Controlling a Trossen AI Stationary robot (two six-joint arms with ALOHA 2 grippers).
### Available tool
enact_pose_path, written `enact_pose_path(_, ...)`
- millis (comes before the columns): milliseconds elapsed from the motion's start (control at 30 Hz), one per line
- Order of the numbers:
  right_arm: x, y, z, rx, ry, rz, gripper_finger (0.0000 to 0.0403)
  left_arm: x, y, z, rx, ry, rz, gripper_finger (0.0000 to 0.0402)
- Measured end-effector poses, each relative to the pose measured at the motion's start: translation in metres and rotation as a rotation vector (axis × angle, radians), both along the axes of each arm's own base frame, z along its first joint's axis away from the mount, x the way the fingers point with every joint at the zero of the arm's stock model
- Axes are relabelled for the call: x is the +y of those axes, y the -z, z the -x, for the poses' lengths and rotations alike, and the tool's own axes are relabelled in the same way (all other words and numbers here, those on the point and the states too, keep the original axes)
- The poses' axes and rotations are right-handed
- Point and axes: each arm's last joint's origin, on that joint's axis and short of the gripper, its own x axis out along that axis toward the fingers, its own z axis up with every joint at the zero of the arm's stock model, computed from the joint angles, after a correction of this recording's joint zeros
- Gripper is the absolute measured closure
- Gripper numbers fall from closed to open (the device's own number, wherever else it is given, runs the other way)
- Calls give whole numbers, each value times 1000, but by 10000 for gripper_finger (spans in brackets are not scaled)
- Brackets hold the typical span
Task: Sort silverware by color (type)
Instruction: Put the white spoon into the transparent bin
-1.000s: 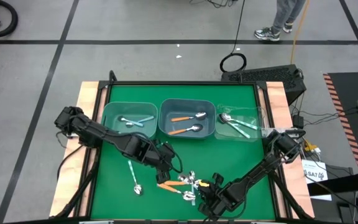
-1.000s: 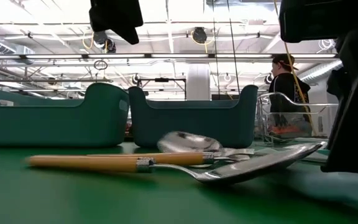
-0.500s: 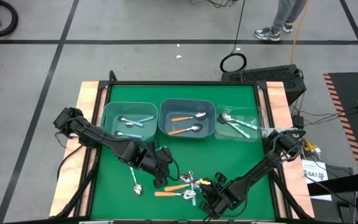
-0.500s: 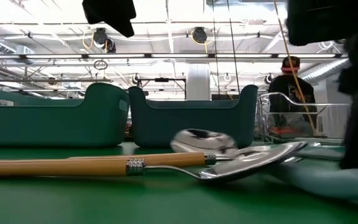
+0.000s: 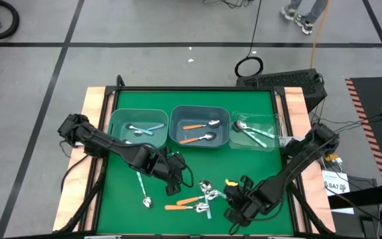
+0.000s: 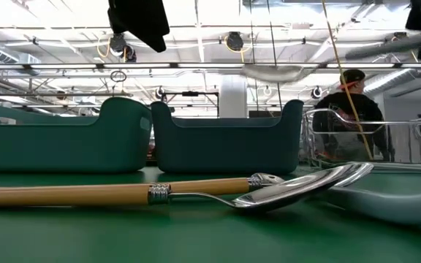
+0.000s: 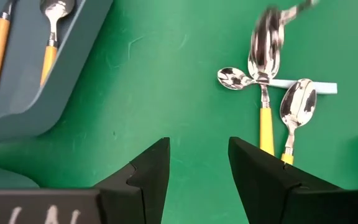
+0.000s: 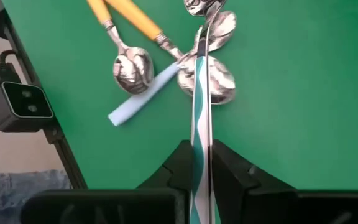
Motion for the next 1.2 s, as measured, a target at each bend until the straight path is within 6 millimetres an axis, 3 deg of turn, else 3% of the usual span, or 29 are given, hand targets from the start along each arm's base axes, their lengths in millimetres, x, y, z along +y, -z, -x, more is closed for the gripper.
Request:
enact_pose_path(200, -24, -34, 21, 12, 14, 18, 372, 9, 0, -4, 0, 17, -26, 231)
enact_pose_path(500, -65, -66, 42, 37, -3, 105, 372, 27, 0, -10, 0, -30, -29, 231)
enact_pose_path(833, -123, -100, 63, 38, -41, 182, 372, 30, 0, -11, -4, -116, 26, 231)
enact_pose_path(1200, -184, -129, 110, 30, 50, 218, 372, 36, -3, -18, -62, -157, 59, 231)
